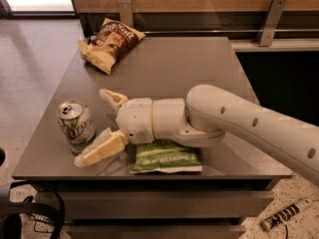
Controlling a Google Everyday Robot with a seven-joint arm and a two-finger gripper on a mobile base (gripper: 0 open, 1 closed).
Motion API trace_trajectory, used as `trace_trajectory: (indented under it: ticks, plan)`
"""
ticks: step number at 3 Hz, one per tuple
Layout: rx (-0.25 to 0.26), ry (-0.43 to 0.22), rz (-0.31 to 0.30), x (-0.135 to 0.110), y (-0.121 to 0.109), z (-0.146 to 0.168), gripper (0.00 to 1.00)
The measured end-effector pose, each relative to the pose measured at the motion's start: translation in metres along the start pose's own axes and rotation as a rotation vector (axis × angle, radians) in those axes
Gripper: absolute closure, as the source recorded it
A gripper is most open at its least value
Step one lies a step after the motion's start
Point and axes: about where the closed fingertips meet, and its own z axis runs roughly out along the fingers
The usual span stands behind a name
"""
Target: Move 7up can near brown chip bag
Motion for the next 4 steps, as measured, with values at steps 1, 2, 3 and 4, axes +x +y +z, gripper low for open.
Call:
trace_trajectory:
  ticks: [1,2,3,4]
  plan:
    - [-0.025,-0.026,-0.012,-0.010,0.006,0.018,0.00]
    - [-0.053,-0.041,-0.036,-0.019,0.013,0.038,0.02]
    - [-0.061,-0.034,-0.054,-0.023,0.017,0.046,0.25]
    - [-0.065,-0.034,-0.056,-0.024,0.018,0.047,0.48]
